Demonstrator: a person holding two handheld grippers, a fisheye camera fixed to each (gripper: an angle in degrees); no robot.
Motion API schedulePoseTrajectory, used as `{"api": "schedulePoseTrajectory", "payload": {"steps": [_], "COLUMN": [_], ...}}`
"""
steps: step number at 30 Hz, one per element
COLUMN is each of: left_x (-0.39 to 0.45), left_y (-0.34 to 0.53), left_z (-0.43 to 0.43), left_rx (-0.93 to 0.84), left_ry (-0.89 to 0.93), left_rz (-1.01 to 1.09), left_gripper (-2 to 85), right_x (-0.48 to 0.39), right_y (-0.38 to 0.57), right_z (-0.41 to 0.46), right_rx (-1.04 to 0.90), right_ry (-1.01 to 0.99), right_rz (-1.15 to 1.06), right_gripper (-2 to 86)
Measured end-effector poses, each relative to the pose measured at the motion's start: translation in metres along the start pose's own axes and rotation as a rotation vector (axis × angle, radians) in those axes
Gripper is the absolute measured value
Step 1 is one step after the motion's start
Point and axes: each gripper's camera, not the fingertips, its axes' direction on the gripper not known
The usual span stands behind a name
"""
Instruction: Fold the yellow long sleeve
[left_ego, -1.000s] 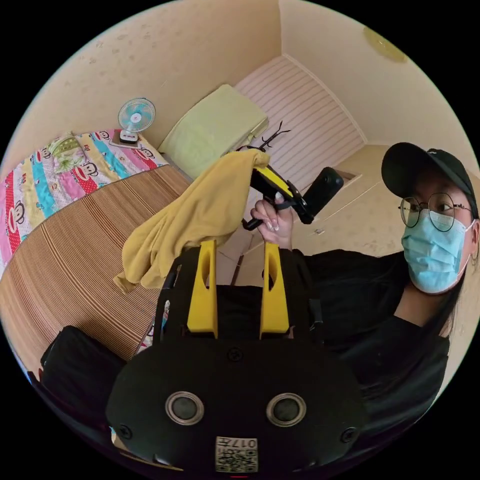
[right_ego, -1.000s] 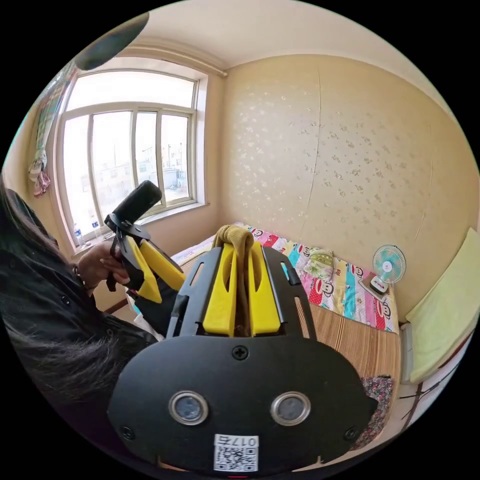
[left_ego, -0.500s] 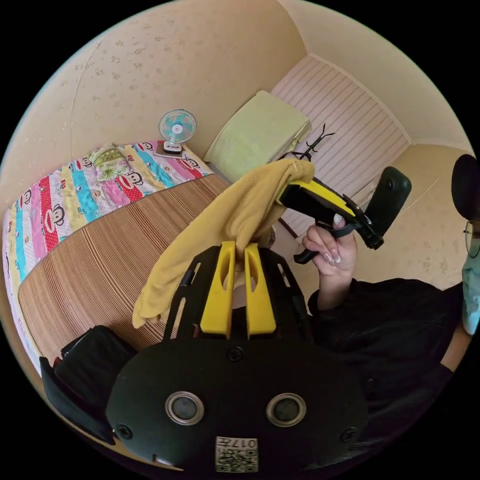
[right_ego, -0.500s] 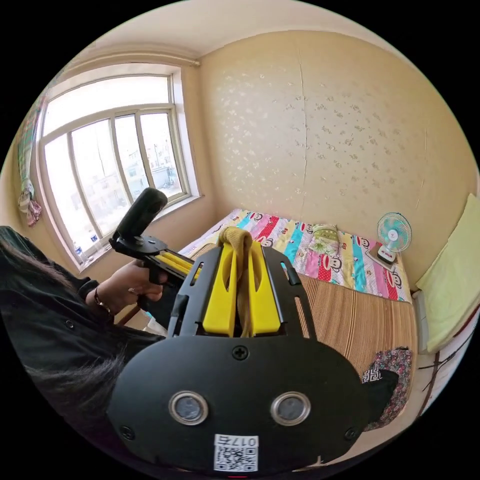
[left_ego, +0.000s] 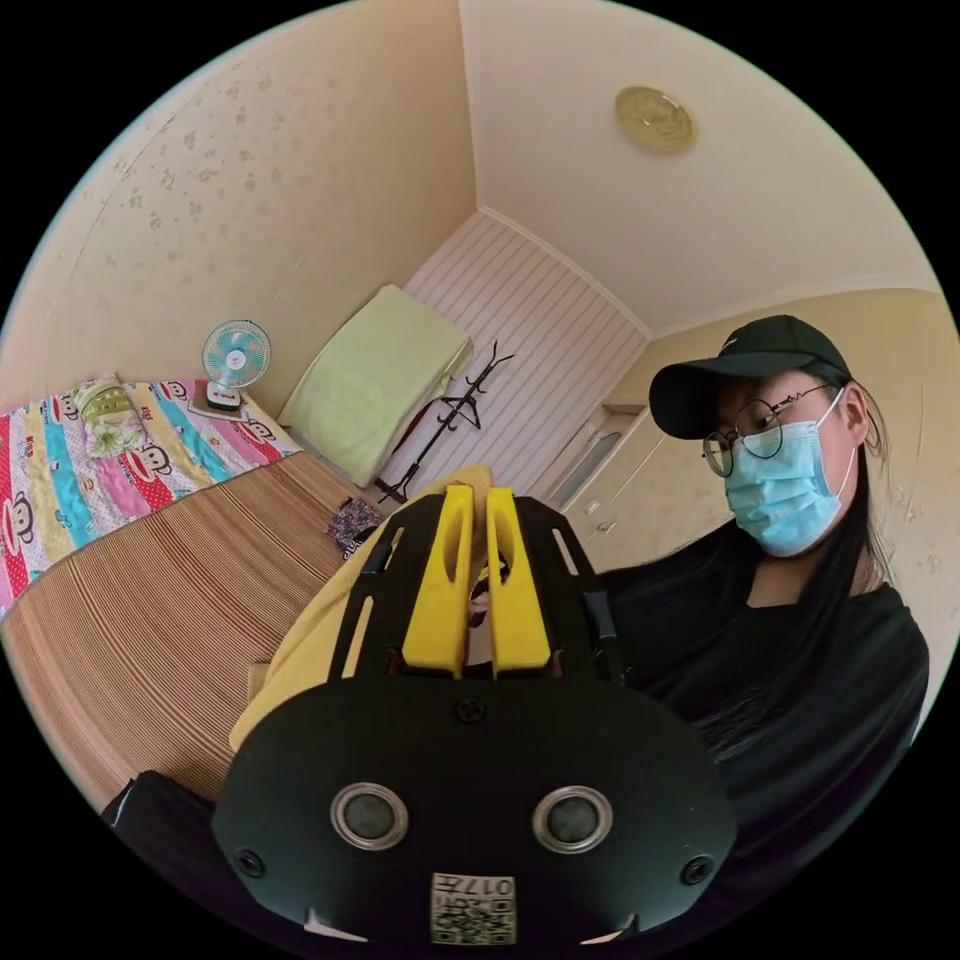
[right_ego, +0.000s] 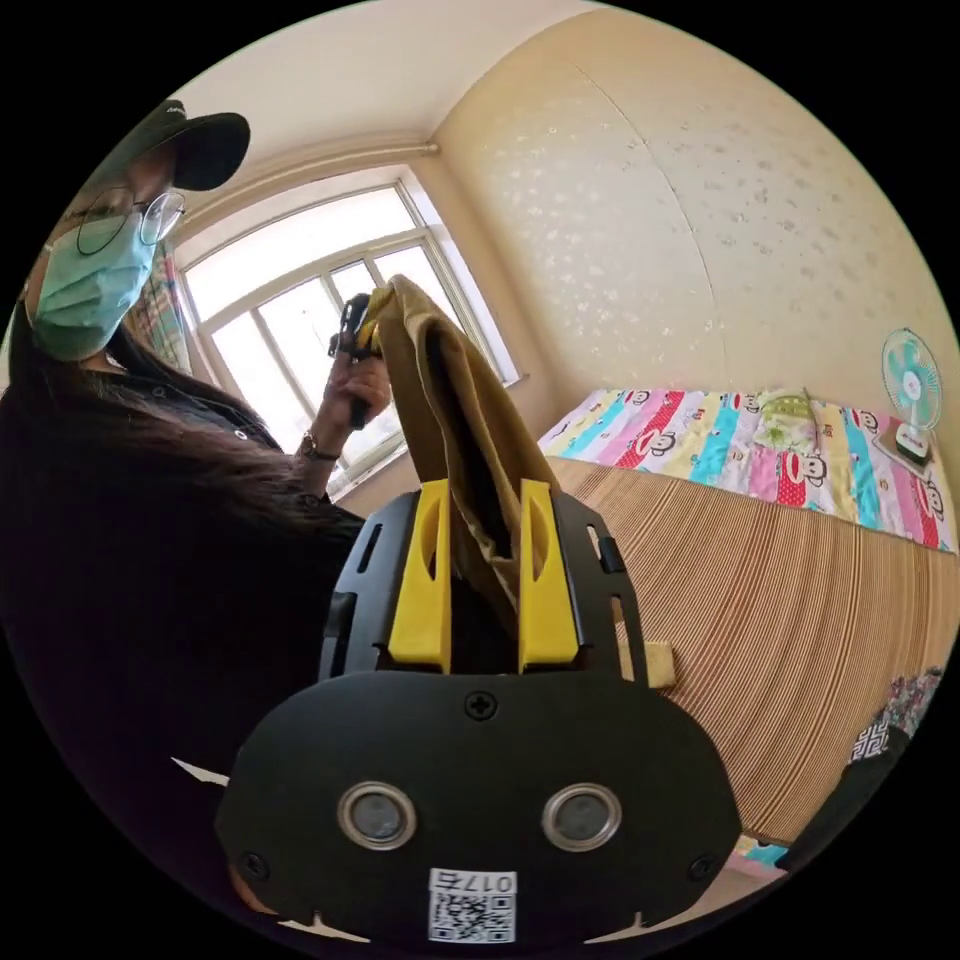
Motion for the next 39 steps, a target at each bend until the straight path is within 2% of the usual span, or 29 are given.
{"api": "schedulePoseTrajectory", "payload": {"steps": [4,7,8,12,18,21,24,26,29,31,32,34,37,39], "left_x": [0.025,0.034,0.036,0.057,0.097,0.100,0.088,0.064,-0.030,-0.147,-0.179,-0.279,-0.316,-0.327], "left_y": [-0.013,-0.020,-0.021,-0.024,-0.010,-0.006,-0.008,-0.022,-0.061,-0.083,-0.083,-0.057,-0.003,0.045], "left_z": [-0.023,-0.045,-0.050,-0.108,-0.177,-0.190,-0.203,-0.206,-0.202,-0.211,-0.218,-0.246,-0.254,-0.251], "left_rx": [-0.013,0.012,0.012,0.047,0.006,-0.033,-0.059,-0.096,-0.224,-0.242,-0.221,-0.151,-0.135,-0.163], "left_ry": [0.013,0.000,-0.003,-0.074,-0.180,-0.203,-0.317,-0.431,-0.600,-0.724,-0.741,-0.754,-0.719,-0.757], "left_rz": [0.057,0.066,0.069,0.112,0.188,0.154,0.100,0.064,-0.051,-0.257,-0.334,-0.644,-0.688,-0.741], "left_gripper": [-0.6,-0.6,-0.6,-0.5,-0.5,-0.4,-0.3,-0.1,0.9,2.5,2.9,3.4,3.9,4.0], "right_x": [0.035,0.058,0.059,0.041,-0.022,-0.041,-0.038,-0.005,0.101,0.173,0.217,0.262,0.296,0.332], "right_y": [0.049,0.057,0.056,0.043,0.013,-0.011,-0.039,-0.070,-0.132,-0.151,-0.153,-0.140,-0.076,0.001], "right_z": [0.029,0.056,0.050,-0.039,-0.168,-0.184,-0.186,-0.176,-0.127,-0.083,-0.058,-0.040,-0.040,-0.020], "right_rx": [-0.034,-0.085,-0.035,0.271,0.584,0.607,0.574,0.447,0.168,0.052,-0.013,-0.054,0.036,-0.085], "right_ry": [-0.026,-0.030,0.050,0.258,0.370,0.459,0.580,0.620,0.666,0.716,0.765,0.850,0.753,0.620], "right_rz": [0.120,0.173,0.179,0.192,0.012,-0.042,-0.094,-0.085,-0.054,-0.041,0.048,0.204,0.337,0.426], "right_gripper": [12.7,8.7,5.0,3.2,2.6,2.5,2.5,2.4,2.3,2.3,2.2,2.0,1.8,1.7]}}
